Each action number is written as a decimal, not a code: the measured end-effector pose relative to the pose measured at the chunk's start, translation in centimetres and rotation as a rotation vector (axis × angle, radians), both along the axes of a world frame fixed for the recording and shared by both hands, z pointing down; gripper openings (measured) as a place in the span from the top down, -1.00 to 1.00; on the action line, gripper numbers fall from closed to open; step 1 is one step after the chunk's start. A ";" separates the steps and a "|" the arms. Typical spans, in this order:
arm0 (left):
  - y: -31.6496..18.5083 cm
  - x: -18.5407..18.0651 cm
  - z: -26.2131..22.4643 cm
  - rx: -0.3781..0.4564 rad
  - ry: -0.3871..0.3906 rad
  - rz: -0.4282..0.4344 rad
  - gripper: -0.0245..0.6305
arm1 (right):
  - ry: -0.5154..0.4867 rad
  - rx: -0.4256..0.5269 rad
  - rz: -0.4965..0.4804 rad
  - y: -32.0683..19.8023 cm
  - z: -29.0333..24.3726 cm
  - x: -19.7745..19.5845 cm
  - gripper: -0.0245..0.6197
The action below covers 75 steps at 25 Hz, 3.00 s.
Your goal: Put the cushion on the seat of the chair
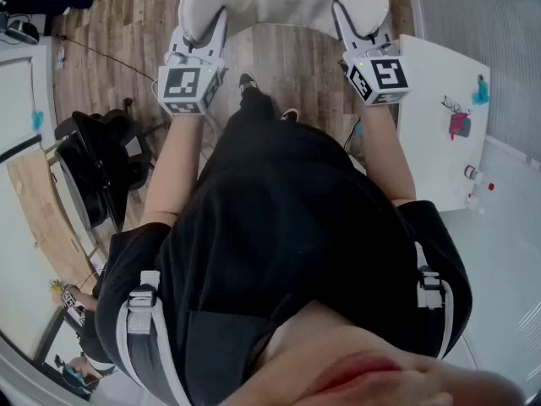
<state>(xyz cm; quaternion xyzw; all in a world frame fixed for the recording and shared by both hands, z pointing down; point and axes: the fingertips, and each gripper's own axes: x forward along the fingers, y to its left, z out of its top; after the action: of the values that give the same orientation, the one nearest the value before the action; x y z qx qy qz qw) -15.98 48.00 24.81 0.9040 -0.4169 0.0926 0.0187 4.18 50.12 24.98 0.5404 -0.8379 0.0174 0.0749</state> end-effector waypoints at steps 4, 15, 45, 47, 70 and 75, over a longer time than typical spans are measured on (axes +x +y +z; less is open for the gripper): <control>-0.1 0.3 0.0 0.000 0.001 0.010 0.76 | -0.002 0.000 0.008 -0.2 0.1 0.4 0.76; -3.4 -1.3 0.8 -0.019 0.015 0.003 0.76 | -0.022 -0.028 -0.004 -3.4 1.0 -1.1 0.75; -20.7 -9.4 3.4 -0.070 0.058 0.077 0.76 | 0.006 -0.091 0.065 -19.7 2.9 -9.4 0.75; -20.9 -9.0 3.2 -0.065 0.061 0.081 0.76 | 0.005 -0.086 0.072 -19.9 2.7 -9.1 0.75; -28.6 -4.0 2.0 -0.031 0.018 0.021 0.76 | -0.033 -0.050 0.024 -28.8 2.5 -3.6 0.75; -31.5 -1.6 2.3 -0.039 0.003 0.004 0.76 | -0.044 -0.060 0.009 -32.1 3.0 -1.2 0.75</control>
<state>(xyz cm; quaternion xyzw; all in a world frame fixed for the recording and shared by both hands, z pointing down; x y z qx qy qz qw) -17.60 16.50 27.07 0.9045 -0.4130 0.0995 0.0369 2.98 18.01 28.02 0.5413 -0.8359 0.0546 0.0727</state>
